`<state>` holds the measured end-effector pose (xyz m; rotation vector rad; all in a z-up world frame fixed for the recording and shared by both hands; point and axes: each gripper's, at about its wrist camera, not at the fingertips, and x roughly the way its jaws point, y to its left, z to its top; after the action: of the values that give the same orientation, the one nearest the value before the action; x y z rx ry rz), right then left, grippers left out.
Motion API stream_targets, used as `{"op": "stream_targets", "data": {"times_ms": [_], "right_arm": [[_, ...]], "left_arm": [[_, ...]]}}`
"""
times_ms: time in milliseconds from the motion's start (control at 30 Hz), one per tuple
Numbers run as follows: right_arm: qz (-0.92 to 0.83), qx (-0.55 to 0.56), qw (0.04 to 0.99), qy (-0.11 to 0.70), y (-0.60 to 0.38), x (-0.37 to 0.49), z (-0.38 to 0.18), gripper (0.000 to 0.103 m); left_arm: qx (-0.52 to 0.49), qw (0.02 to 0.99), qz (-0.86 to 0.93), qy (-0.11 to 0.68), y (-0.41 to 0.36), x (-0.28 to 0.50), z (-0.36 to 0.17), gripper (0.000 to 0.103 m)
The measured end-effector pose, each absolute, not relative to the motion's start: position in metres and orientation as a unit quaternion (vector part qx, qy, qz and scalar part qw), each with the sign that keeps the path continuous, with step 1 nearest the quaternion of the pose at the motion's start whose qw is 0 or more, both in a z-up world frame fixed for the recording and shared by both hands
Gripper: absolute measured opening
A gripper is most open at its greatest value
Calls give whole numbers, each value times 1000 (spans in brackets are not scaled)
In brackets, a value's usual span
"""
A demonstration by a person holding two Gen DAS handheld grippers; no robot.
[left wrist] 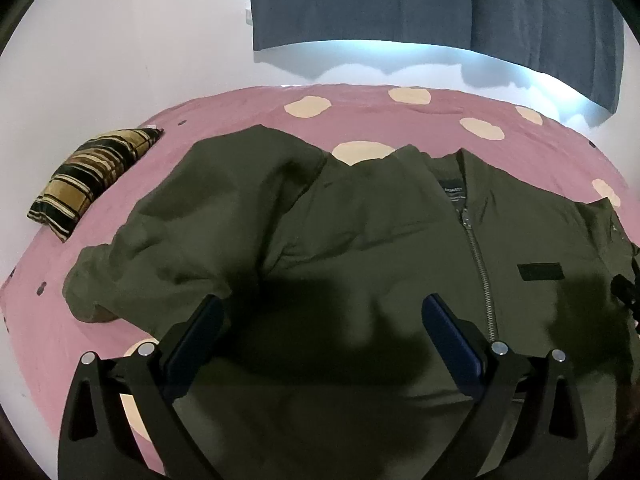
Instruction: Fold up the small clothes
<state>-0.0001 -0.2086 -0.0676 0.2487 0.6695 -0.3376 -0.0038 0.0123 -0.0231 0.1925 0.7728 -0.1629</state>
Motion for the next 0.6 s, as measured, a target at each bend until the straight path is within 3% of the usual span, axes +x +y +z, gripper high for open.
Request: {"op": "stream_targets", "data": {"times_ms": [600], "right_arm": [[-166,114,918,341,-212,-1,-69,101]], "left_arm": [[89,915,-73,386,15,1,-23,99]]}}
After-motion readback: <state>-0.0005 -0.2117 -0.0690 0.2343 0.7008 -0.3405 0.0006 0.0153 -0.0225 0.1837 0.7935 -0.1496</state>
